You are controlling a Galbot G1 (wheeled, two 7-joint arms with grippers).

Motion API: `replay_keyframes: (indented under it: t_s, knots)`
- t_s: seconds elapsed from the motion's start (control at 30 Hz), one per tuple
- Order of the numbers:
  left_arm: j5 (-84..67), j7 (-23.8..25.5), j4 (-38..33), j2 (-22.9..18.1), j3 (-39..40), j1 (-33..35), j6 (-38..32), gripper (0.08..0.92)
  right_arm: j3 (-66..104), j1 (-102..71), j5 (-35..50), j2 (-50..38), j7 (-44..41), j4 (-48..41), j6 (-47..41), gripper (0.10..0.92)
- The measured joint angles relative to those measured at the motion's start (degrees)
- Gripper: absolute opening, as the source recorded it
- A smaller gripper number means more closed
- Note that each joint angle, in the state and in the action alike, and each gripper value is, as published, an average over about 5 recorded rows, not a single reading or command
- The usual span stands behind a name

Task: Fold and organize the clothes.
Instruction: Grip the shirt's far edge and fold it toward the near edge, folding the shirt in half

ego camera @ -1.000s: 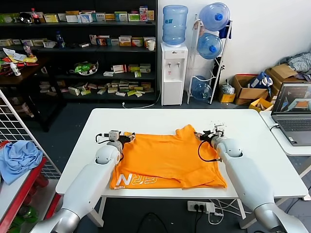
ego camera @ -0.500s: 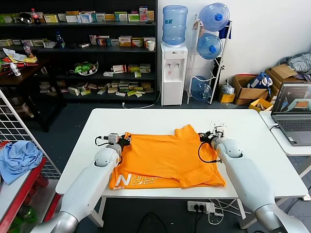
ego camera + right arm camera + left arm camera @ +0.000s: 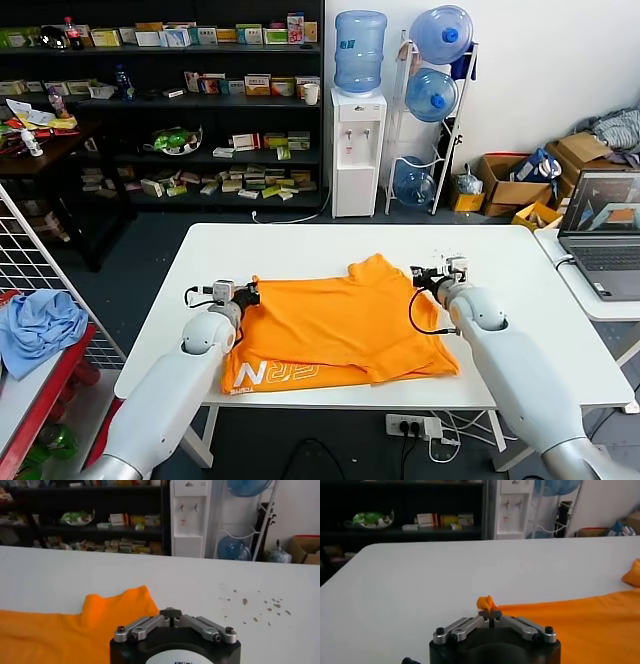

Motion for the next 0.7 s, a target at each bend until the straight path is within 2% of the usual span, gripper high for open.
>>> replay_keyframes:
  t_s: [0.27, 0.43, 0.7]
  knots:
    - [-1.4, -0.7, -10.1, 4.5, -1.1, 5.5, 0.0, 0.098, 2.4, -6.7, 0.7, -3.7, 1.5, 9.0, -0.8, 0.124]
    - [-1.2, -0.7, -14.5, 5.8, -1.4, 8.5, -0.4, 0.098, 4.1, -9.0, -0.5, -4.2, 1.0, 10.7, 1.0, 0.137]
    - [-0.8, -0.5, -17.3, 7.2, -1.5, 10.8, -0.9, 0.098, 4.9, -6.2, -3.4, -1.0, -2.6, 5.4, 5.9, 0.345]
